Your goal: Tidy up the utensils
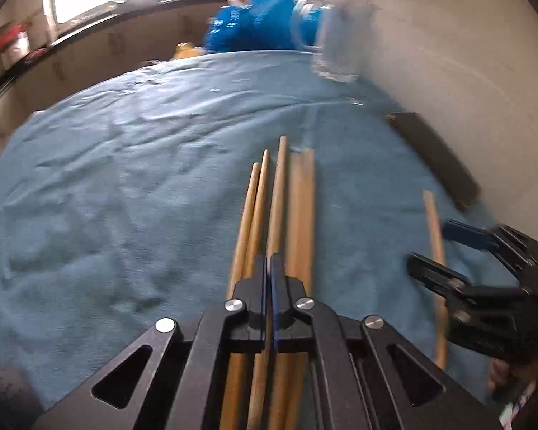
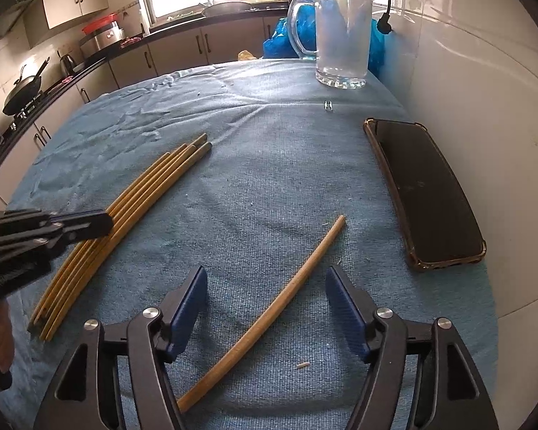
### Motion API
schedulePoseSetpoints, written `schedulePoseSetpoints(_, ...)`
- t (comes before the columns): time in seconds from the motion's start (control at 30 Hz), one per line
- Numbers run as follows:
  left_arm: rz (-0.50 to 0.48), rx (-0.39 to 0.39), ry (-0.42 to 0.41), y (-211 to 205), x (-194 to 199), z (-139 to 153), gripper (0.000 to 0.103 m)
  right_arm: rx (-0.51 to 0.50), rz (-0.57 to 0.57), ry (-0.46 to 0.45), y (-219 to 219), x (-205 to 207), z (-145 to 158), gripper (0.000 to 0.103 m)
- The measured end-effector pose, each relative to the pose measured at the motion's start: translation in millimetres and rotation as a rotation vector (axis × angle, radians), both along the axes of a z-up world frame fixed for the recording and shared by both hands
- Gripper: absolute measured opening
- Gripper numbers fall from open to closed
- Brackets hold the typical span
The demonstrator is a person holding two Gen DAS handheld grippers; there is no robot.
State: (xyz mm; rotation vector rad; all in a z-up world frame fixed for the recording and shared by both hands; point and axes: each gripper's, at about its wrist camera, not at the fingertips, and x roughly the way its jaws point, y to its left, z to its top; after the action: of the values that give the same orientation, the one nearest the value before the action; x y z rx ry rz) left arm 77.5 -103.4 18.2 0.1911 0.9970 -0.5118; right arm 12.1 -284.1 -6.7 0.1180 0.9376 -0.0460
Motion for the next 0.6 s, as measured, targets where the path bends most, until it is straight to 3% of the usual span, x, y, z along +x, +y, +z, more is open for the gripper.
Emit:
schedulePoseSetpoints(0.03, 0.058, 0.031, 0.019, 5.3, 7.5, -3.3, 0.003, 0.001, 0.0, 0.001, -0.3, 0.4, 0.0, 0.074)
schedulePoseSetpoints(0.13, 0.164, -0.051, 0.066, 37.3, 18.8, -4.4, 0.002, 0.011, -0.001, 0.003, -1.0, -0.1, 0.5, 0.074)
schedulePoseSetpoints(0.2, 0.257, -0.065, 0.068, 59.0, 19.5, -2.3, 0.002, 0.019, 0.003, -0.001, -2.3, -0.7, 0.1, 0.075)
schedulePoseSetpoints(0.27, 0.285, -0.083, 0.066, 72.5, 16.5, 0.9, 0.002, 0.019, 0.007, -0.007, -2.5, -0.6, -0.2, 0.076)
schedulePoseSetpoints(0.4, 0.242, -0.12, 0.034, 67.8, 1.8, 16.0, 0.002, 0.013, 0.018, -0.015, -0.1, 0.3, -1.3, 0.081)
schedulePoseSetpoints(0.5, 0.145, -0.128, 0.021, 44.8, -5.6, 24.9, 0.005, -0.001, 0.02, -0.018, 2.4, 0.1, -1.8, 0.081)
schedulePoseSetpoints(0.6, 0.067, -0.059, 0.017, 17.8, -7.2, 16.2, 0.005, 0.013, 0.017, -0.019, 0.5, -0.4, -1.3, 0.081)
